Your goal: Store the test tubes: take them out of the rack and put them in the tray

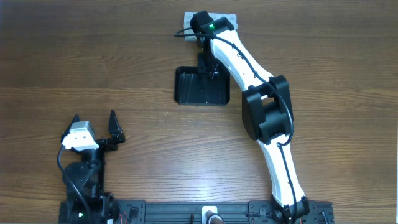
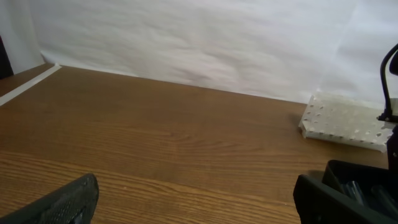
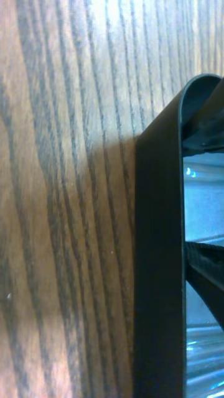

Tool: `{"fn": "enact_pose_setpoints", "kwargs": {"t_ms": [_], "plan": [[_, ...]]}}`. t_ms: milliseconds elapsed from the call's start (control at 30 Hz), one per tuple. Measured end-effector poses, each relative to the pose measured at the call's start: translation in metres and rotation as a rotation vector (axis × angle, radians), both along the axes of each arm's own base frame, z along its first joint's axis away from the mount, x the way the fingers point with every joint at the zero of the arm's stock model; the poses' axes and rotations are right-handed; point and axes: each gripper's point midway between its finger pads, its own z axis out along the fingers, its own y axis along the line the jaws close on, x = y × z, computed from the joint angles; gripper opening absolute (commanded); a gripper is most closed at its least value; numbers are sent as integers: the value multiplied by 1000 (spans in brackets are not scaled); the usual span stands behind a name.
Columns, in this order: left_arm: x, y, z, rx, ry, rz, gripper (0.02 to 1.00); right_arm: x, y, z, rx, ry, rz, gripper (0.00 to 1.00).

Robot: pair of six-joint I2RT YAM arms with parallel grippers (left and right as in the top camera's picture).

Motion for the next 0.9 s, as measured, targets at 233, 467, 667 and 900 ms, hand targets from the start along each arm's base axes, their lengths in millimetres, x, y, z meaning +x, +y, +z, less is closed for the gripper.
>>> {"fn": "enact_pose_setpoints", "kwargs": {"t_ms": [233,467,667,900], "plan": [[0,0,0,0,0,0,998,-5,4,4,30,20,0,682],[0,0,0,0,0,0,996,-6,6,79,92,-95,22,882],[0,0,0,0,0,0,998,-28,-18,169,81,-223,105,991],[0,0,0,0,0,0,998,-51,-69,228,11,-306,88,993]]}}
